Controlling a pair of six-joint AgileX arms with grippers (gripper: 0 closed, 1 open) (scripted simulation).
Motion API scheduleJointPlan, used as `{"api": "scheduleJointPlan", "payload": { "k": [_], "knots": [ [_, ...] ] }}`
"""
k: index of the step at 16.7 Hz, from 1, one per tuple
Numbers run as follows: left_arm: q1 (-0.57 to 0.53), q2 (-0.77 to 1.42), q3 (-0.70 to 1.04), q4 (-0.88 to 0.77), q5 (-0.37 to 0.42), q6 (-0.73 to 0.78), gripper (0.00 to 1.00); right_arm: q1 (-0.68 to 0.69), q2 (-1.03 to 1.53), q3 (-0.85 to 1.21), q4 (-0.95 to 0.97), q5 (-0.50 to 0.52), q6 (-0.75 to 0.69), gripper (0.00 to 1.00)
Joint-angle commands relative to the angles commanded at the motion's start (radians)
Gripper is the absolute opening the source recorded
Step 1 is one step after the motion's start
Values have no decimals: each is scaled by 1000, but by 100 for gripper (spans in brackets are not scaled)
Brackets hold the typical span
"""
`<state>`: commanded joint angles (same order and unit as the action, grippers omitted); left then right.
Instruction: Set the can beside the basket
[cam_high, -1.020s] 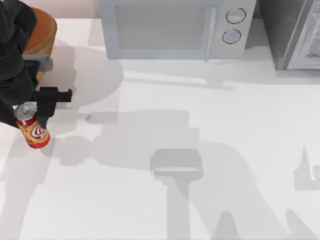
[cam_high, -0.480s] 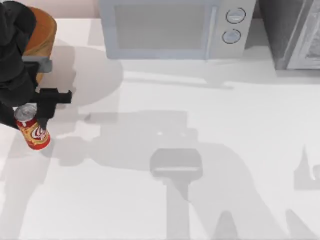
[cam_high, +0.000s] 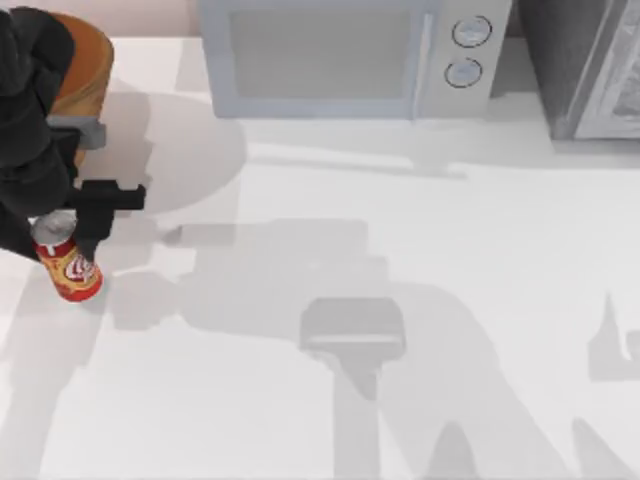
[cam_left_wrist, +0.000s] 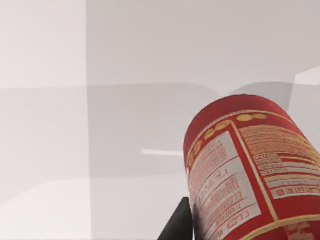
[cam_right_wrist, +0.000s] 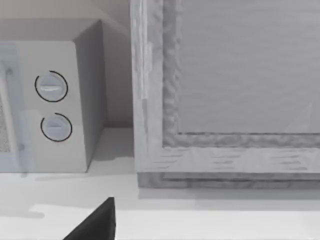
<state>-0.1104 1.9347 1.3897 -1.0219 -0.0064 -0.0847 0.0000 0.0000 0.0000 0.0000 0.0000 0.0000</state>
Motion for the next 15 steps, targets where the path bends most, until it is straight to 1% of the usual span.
{"api": "scheduleJointPlan", "payload": {
  "k": [11, 12, 15],
  "knots": [
    [0, 0, 0, 0, 0, 0, 98, 0, 0, 0, 0, 0, 0, 100],
    [0, 0, 0, 0, 0, 0, 100, 0, 0, 0, 0, 0, 0, 100],
    [0, 0, 0, 0, 0, 0, 100, 0, 0, 0, 0, 0, 0, 100]
  ]
}}
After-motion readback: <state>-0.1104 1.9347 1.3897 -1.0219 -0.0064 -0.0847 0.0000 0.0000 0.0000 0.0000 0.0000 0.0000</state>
